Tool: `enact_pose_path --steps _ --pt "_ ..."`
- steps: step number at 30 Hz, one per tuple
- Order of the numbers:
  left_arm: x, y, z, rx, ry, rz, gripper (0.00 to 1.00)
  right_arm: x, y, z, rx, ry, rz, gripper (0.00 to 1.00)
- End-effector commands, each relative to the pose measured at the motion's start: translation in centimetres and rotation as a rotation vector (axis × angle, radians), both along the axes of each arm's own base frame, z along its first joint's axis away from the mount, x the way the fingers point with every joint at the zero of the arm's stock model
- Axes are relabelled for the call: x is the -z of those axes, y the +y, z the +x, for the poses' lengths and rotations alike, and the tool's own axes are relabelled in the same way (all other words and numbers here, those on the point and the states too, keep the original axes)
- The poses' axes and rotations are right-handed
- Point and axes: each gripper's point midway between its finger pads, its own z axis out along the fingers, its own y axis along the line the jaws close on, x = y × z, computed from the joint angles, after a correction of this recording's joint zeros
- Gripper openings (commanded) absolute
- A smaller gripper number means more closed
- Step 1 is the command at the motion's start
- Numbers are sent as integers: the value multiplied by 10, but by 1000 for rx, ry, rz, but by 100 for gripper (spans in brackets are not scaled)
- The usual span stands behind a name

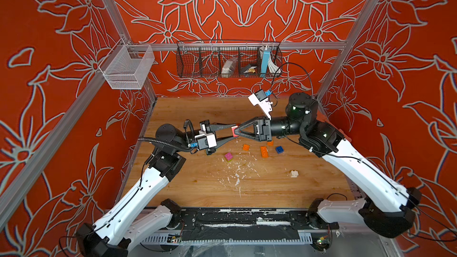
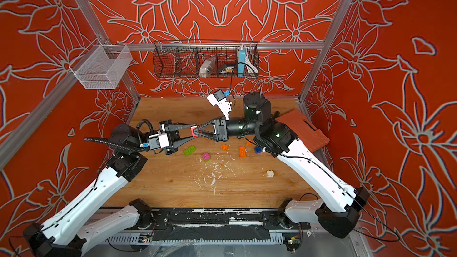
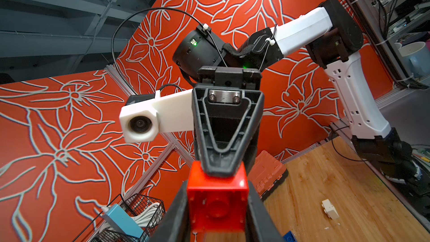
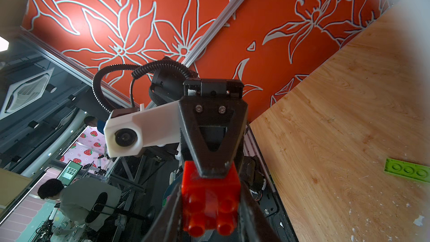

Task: Assemble the letter r with lego
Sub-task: Pick up the lego brick from the center of the board.

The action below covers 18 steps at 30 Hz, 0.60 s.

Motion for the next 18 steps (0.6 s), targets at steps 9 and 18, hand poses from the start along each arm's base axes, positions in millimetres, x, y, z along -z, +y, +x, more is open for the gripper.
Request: enact_pose_path --steps 9,18 --pt "31 1 5 -33 277 77 98 14 -38 25 303 -171 -115 1" --pt "106 42 49 -405 894 -45 99 94 -68 55 465 -255 -441 0"
